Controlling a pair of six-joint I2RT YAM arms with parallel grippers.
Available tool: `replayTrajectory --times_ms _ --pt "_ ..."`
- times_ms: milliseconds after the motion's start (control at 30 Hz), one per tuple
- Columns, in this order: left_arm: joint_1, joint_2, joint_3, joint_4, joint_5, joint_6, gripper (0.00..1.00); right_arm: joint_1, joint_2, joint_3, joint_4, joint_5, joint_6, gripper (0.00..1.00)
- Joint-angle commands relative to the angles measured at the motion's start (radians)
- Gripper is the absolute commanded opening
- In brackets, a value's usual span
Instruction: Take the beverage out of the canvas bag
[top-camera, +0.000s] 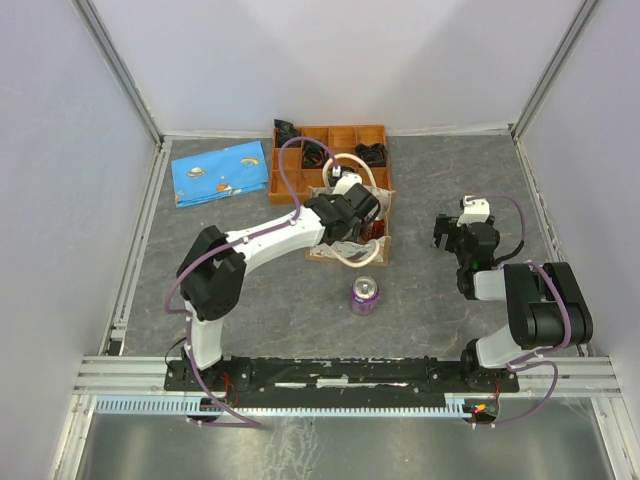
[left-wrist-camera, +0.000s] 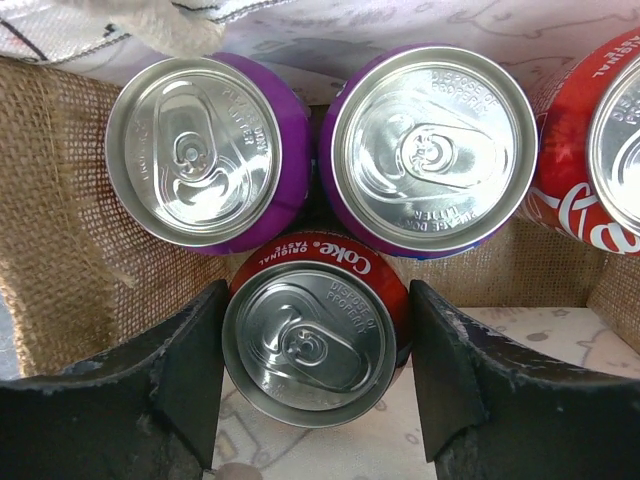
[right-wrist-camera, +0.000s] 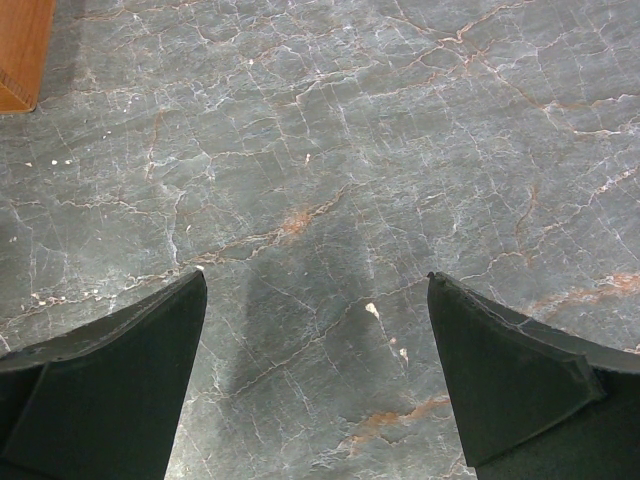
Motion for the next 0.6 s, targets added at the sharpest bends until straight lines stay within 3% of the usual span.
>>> replayTrajectory --times_ms 0,167,567 --pt "0.029 0.035 0.012 -0.051 -0.052 0.033 0.05 0.007 -0.004 0.029 0.021 0.011 -0.016 0.99" --pt "0.026 -0.004 0.016 -0.053 0.033 0.077 0.03 0.007 -0.004 0.028 0.021 0.012 -0.016 0.99" --pt "0.012 -0.221 0.079 0.074 0.016 0.229 0.03 0.006 -0.004 0.029 0.021 0.012 -0.016 0.99"
